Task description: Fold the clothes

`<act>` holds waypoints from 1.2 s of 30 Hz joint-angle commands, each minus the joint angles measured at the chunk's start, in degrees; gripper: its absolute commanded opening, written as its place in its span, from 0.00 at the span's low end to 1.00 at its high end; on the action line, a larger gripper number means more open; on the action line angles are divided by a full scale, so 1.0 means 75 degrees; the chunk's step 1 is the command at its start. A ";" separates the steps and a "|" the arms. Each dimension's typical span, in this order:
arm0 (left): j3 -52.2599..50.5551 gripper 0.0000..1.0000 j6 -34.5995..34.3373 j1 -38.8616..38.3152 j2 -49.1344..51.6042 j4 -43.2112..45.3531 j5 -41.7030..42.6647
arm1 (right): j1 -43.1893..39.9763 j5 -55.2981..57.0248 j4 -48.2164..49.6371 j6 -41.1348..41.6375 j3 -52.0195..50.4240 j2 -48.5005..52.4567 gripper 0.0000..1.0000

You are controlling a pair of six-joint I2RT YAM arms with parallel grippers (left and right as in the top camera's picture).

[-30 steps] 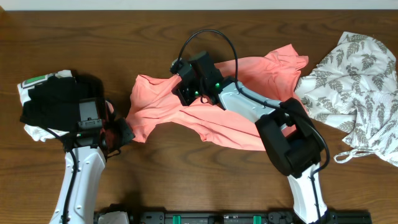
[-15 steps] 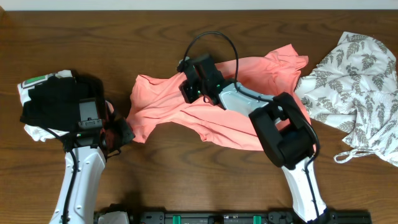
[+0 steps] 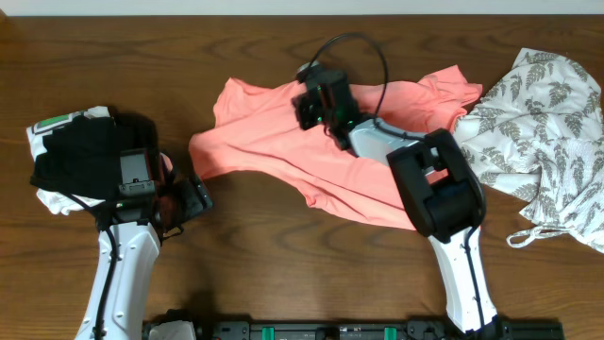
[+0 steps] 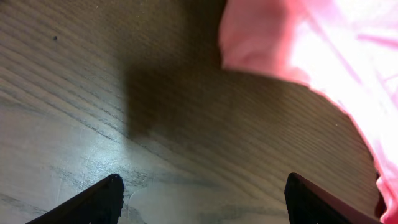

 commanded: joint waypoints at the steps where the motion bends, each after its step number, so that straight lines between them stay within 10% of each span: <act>1: -0.0012 0.83 0.0012 0.0032 -0.0067 0.0029 -0.0009 | -0.0364 0.0481 0.0289 0.0207 0.0423 0.0099 0.29; 7: -0.0012 0.84 0.0017 0.0032 -0.0067 0.0140 -0.0006 | -0.0796 0.0364 0.0061 0.0204 0.1198 0.0099 0.64; 10: -0.0012 0.84 0.0160 0.0017 -0.0067 0.0341 -0.0009 | -0.1017 -0.0370 -0.1134 0.0050 0.1845 0.0038 0.99; 27: -0.0012 0.83 0.0807 -0.2567 -0.0058 0.1868 0.0994 | -0.2553 -0.0125 -1.1736 -0.0510 0.3139 -0.3185 0.97; 36: -0.0012 0.83 0.0807 -0.4258 0.0507 0.2600 0.0994 | -0.2760 0.0848 -1.2418 -0.0201 0.1818 -0.3206 0.98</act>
